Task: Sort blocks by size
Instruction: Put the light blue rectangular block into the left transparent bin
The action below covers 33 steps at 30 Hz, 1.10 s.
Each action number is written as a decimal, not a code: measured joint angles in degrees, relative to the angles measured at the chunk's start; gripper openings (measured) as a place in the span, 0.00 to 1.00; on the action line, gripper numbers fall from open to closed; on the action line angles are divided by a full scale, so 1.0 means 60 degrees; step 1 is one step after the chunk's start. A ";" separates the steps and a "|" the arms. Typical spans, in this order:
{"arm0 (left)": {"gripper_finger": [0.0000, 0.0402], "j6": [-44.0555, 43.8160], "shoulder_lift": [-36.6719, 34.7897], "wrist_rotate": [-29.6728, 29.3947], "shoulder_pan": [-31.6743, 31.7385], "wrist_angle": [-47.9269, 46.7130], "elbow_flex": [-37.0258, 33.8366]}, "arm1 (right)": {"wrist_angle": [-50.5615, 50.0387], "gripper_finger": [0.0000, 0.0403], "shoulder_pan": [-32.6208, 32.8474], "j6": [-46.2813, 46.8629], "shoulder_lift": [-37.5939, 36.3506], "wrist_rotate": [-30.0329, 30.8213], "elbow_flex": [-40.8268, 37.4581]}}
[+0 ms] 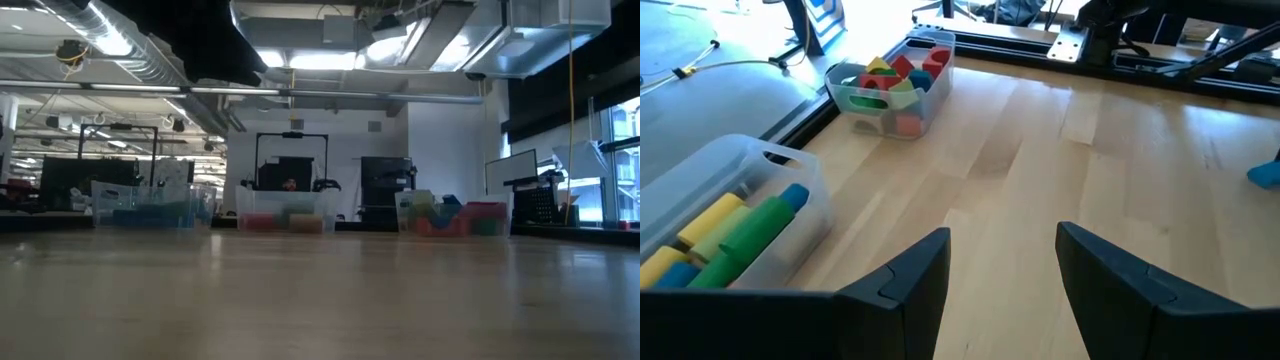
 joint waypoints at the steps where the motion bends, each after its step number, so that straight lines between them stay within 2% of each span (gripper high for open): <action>1: 0.45 0.0000 0.0003 0.0000 0.0000 -0.0010 0.0000 | 0.0009 0.10 -0.0065 -0.0142 -0.0004 0.0186 0.0005; 5: 0.45 -0.0017 0.0056 0.0000 0.0000 -0.0117 0.0000 | -0.0126 0.01 -0.0255 -0.0545 -0.0004 0.0436 0.0005; 9: 0.45 -0.0186 0.0248 0.0004 -0.0015 -0.0291 0.0000 | -0.0030 0.06 -0.0377 -0.0405 -0.0007 0.0155 0.0005; 14: 0.45 -0.0178 0.0432 0.0004 -0.0015 -0.0255 0.0000 | -0.0089 0.19 -0.0481 0.0135 -0.0011 -0.1380 0.0005; 19: 0.45 -0.0178 0.0441 0.0006 -0.0018 -0.0251 0.0000 | -0.0079 0.41 -0.0473 0.0469 -0.0011 -0.1768 0.0005; 23: 0.45 -0.0178 0.0441 0.0007 -0.0018 -0.0259 0.0000 | -0.0042 0.60 -0.0464 0.0471 -0.0018 -0.1768 0.0005; 26: 0.45 -0.0178 0.0441 0.0005 -0.0018 -0.0261 0.0000 | -0.0042 0.69 -0.0262 0.0464 -0.0022 -0.1462 0.0005; 29: 0.45 -0.0175 0.0441 0.0006 -0.0018 -0.0284 0.0000 | -0.0068 0.73 0.0057 0.0523 -0.0022 -0.0772 0.0005; 33: 0.45 -0.0175 0.0441 0.0007 -0.0018 -0.0302 0.0000 | 0.0121 0.72 0.0314 0.1512 -0.0026 -0.0215 -0.0271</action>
